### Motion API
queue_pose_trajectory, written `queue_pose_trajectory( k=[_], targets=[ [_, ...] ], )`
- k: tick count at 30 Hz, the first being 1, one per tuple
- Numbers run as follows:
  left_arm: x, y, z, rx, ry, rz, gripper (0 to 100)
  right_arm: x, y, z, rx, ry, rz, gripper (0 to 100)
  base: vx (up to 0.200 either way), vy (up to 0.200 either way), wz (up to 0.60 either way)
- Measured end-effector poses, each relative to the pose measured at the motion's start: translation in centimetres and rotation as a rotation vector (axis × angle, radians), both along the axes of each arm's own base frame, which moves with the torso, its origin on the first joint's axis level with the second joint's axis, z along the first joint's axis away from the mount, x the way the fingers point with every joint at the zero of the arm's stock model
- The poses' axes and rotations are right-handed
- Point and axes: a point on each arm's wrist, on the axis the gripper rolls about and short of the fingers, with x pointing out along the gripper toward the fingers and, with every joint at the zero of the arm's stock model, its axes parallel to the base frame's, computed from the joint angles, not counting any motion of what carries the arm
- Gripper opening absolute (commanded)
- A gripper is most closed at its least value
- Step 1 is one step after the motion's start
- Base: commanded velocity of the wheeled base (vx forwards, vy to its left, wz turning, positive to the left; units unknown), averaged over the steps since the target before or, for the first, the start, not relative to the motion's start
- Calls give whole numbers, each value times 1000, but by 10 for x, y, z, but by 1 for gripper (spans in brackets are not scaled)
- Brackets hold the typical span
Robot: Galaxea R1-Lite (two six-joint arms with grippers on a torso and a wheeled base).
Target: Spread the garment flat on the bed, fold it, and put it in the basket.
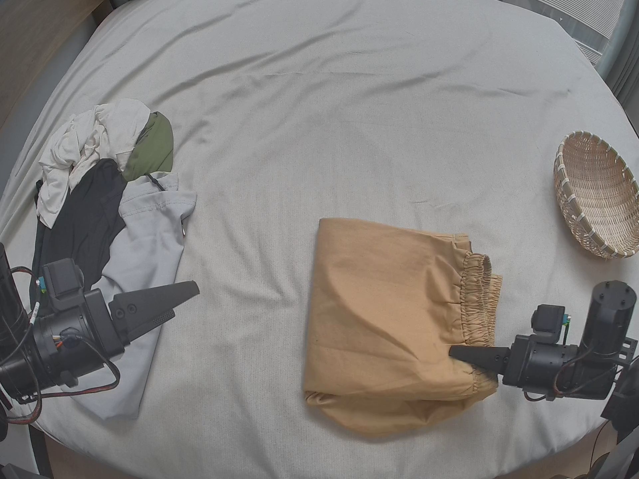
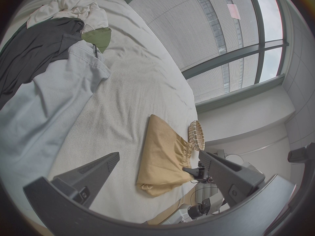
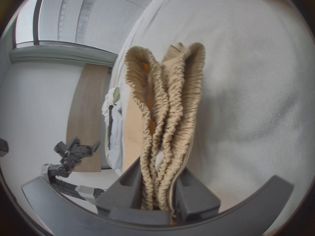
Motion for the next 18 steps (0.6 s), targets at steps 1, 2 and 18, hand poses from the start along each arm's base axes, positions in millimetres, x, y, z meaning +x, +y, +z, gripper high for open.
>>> queue_pose_trajectory(
  k=[1,2,18],
  targets=[
    [0,0,0,0,1,0,100,-5,-1,5,15,-21,11,0,0,0,0],
    [0,0,-1,1,2,0,100,-9,-2,9,29,-40,21,0,0,0,0],
    [1,-1,-8,-3,-6,-5,100,-44,-23,99,247,-465,55,0,0,0,0]
  ],
)
